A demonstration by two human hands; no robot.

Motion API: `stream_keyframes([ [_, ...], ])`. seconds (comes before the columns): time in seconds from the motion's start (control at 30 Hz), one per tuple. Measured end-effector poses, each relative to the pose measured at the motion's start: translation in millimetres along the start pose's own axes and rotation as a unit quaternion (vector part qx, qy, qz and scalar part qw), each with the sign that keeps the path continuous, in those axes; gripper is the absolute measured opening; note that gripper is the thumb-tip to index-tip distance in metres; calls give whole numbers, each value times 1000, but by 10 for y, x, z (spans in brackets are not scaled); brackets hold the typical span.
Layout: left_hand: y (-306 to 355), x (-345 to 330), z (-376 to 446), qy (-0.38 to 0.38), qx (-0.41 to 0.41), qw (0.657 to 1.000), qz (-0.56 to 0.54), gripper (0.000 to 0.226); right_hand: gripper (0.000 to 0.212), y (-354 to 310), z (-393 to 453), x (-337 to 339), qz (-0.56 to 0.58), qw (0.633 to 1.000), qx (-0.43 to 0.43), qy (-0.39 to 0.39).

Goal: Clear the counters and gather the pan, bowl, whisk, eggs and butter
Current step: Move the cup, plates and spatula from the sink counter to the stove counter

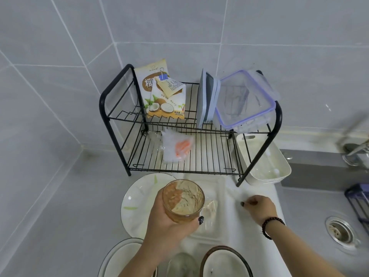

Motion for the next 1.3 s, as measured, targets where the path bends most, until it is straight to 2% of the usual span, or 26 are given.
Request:
stream_keyframes([
  [0.17, 41, -108, -4, -15, -18, 1000, -13, 77, 12, -64, -517, 362, 178, 983, 36, 15],
  [0.3, 65, -239, 18, -33, -33, 999, -1, 85, 13, -349, -1077, 607, 225, 968, 106, 18],
  [0.43, 98, -370, 18, -47, -56, 997, 11, 88, 14, -672, -1607, 834, 204, 956, 207, 24],
  [0.7, 119, -452, -84, -82, -78, 993, 24, 82, 18, -958, -2117, 645, 6, 945, 324, 41],
  [0.93, 81, -295, -133, -63, -56, 996, 33, 77, 15, -1069, -2084, 300, -42, 938, 344, 21],
  [1.1, 13, -207, -145, -43, -41, 997, 40, 80, 21, -1055, -1992, 366, -34, 939, 339, 41],
  [1.2, -1, -194, -165, -36, -37, 997, 53, 82, 21, -954, -1807, 670, 37, 950, 298, 84],
  [1.3, -46, -249, -178, -35, -25, 997, 61, 80, 17, -648, -1388, 902, 54, 972, 201, 105],
])
Point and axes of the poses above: each hand's wrist, its own z-axis towards the middle knuckle, its own x-axis out of the back of the hand, y = z × x, the point moved 8 cm from there along z, towards the middle knuckle, and after that the axes turned 15 degrees about -x, right-handed, at the moved point
